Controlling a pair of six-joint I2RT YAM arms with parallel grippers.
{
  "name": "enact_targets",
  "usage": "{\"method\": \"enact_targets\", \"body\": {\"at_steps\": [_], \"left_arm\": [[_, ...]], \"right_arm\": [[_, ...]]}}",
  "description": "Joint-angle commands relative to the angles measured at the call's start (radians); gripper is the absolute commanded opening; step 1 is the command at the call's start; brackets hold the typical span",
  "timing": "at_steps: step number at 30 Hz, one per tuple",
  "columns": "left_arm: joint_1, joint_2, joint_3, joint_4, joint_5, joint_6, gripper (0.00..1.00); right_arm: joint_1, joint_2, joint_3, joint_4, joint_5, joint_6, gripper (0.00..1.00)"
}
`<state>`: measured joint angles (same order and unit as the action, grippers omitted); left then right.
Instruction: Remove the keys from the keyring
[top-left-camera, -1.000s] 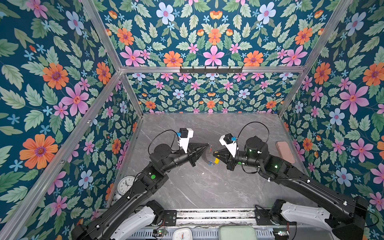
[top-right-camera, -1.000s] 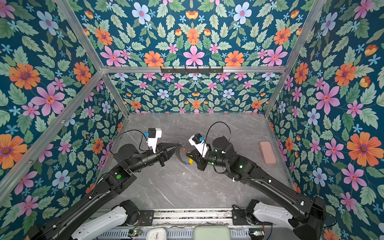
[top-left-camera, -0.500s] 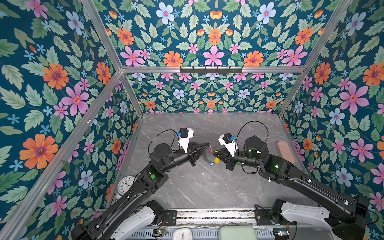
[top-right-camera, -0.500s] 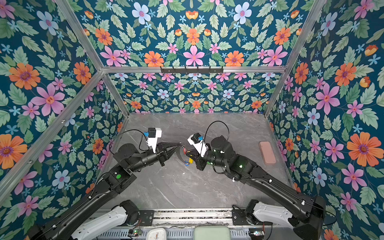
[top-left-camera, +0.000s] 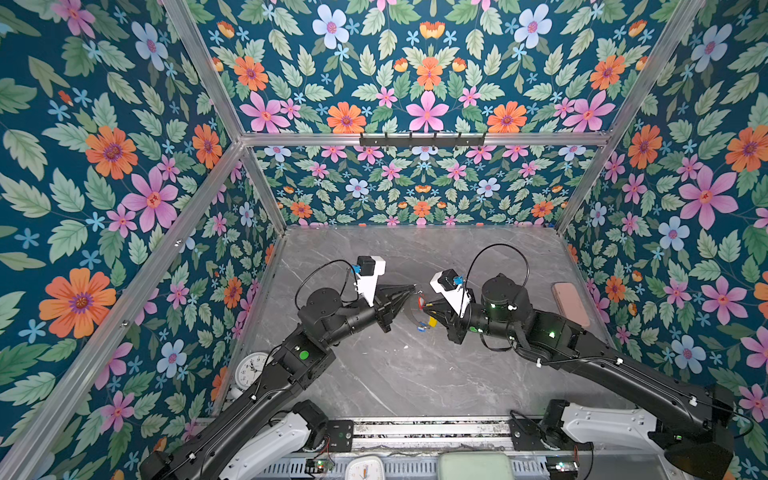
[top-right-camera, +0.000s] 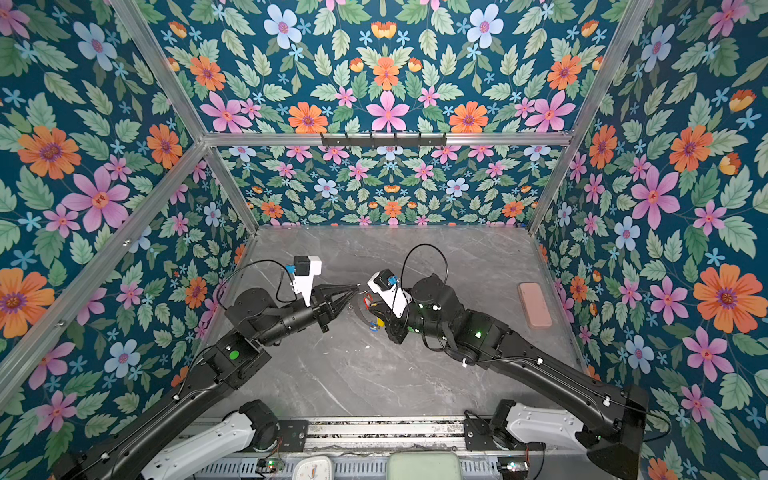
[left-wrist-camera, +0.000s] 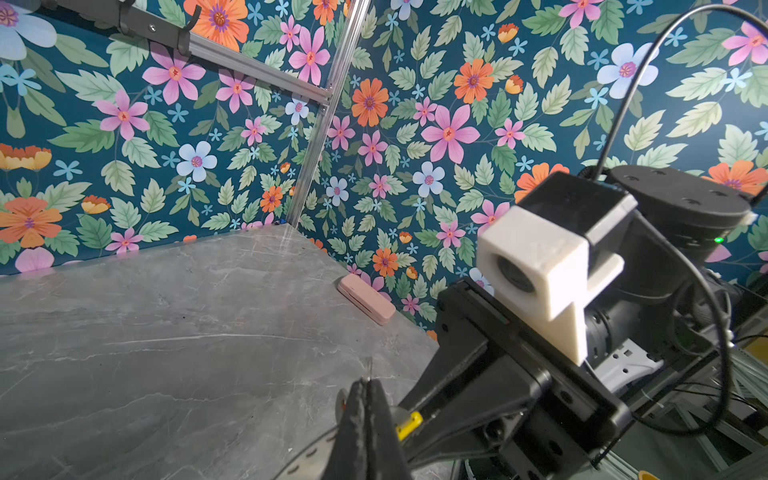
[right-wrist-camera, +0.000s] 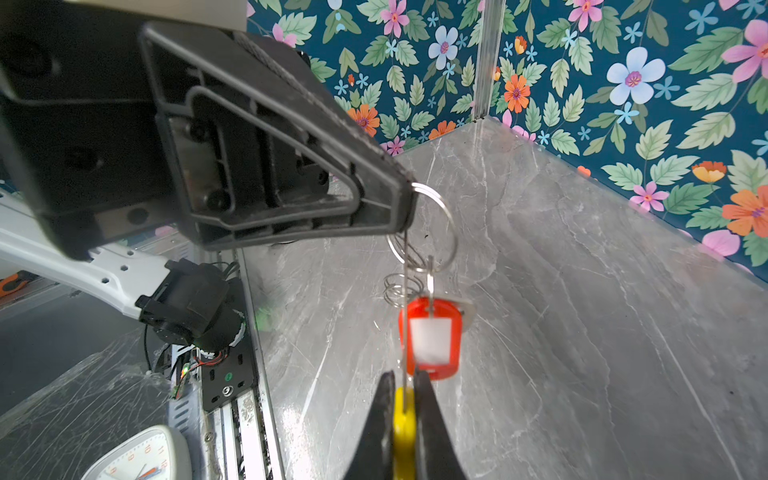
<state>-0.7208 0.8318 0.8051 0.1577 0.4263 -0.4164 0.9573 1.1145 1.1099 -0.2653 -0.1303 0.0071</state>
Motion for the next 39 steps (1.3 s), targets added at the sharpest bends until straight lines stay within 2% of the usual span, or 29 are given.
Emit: {"method": "enact_targets", "body": {"at_steps": [1,5,7,10,11,18,21,25,35,39], "left_arm": [[0.002,0.007,0.010,-0.007,-0.028,0.019,0.00],[0.000,0.007,0.001,0.005,-0.027,0.022,0.00],[0.001,-0.001,-0.021,0.035,-0.022,0.020,0.00],[0.001,-0.017,-0.054,0.097,0.006,0.013,0.00],[0.003,-0.023,-0.063,0.113,0.015,0.013,0.00],[0.002,-0.073,-0.126,0.227,0.079,0.020,0.00],[0.002,-0.106,-0.164,0.303,0.114,0.011,0.00],[0.001,-0.128,-0.193,0.377,0.167,-0.005,0.00],[0.001,-0.103,-0.251,0.582,0.242,-0.094,0.00],[0.001,-0.093,-0.255,0.609,0.253,-0.105,0.00]], "right_arm": [[0.016,0.009,0.018,0.017,0.011,-0.028,0.00],[0.044,0.026,0.038,0.005,0.018,-0.043,0.00],[0.049,0.035,0.049,-0.005,-0.021,-0.044,0.00],[0.049,0.026,0.048,-0.009,-0.050,-0.049,0.27],[0.049,0.019,0.048,-0.013,-0.056,-0.054,0.31],[0.000,-0.055,0.026,-0.029,-0.156,-0.076,0.48],[-0.101,-0.095,-0.008,0.036,-0.285,-0.016,0.49],[-0.173,-0.123,-0.037,0.129,-0.424,0.034,0.49],[-0.186,-0.068,-0.006,0.286,-0.618,0.141,0.44],[-0.186,-0.035,0.013,0.295,-0.650,0.170,0.37]]}}
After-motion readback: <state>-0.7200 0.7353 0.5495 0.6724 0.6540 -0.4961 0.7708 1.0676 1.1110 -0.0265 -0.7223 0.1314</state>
